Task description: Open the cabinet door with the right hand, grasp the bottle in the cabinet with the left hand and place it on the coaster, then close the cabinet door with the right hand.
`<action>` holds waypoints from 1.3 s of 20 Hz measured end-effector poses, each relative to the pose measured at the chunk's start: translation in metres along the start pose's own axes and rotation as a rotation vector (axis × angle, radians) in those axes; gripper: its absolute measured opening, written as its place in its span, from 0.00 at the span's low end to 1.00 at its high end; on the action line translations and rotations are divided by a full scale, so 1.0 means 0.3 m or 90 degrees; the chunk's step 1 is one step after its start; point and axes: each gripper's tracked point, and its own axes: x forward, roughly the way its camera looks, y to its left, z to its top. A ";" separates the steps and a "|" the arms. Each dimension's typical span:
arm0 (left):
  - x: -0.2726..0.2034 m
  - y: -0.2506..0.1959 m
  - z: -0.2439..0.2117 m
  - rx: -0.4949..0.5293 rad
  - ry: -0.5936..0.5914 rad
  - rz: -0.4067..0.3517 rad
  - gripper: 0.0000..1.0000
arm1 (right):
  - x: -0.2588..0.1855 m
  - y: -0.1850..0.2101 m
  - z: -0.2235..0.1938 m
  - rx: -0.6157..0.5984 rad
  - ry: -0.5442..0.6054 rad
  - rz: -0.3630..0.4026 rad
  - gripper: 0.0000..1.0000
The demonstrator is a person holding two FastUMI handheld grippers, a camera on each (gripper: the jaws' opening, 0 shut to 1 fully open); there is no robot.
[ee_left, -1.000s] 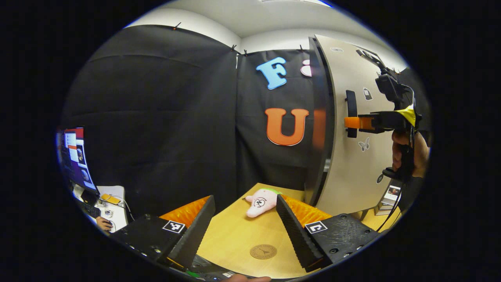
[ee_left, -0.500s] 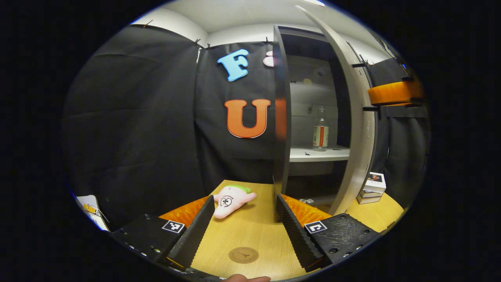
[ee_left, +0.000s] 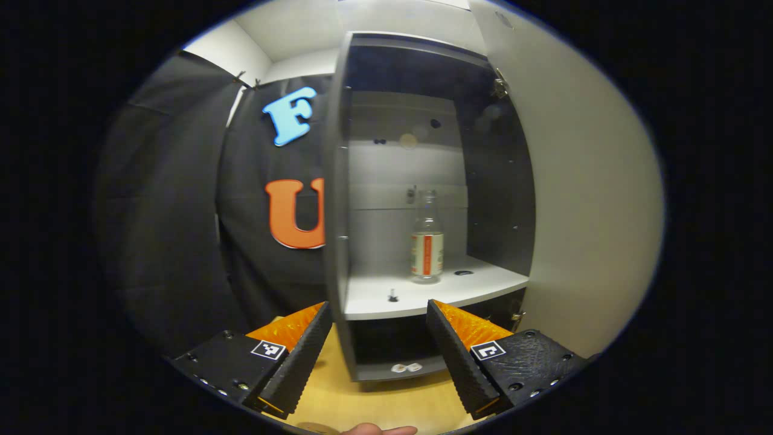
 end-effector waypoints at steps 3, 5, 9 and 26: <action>0.128 -0.114 0.057 0.008 -0.018 -0.027 0.96 | -0.064 -0.064 -0.025 0.009 0.004 -0.047 0.22; 0.213 -0.156 0.090 0.022 -0.023 -0.020 0.96 | -0.115 -0.091 -0.025 -0.012 0.023 -0.102 0.21; 0.370 -0.189 0.146 0.018 -0.042 0.009 0.96 | -0.195 -0.178 -0.042 0.025 0.019 -0.182 0.20; 0.728 -0.138 0.138 0.026 -0.020 0.085 0.96 | -0.408 -0.510 -0.046 0.158 -0.077 -0.344 0.84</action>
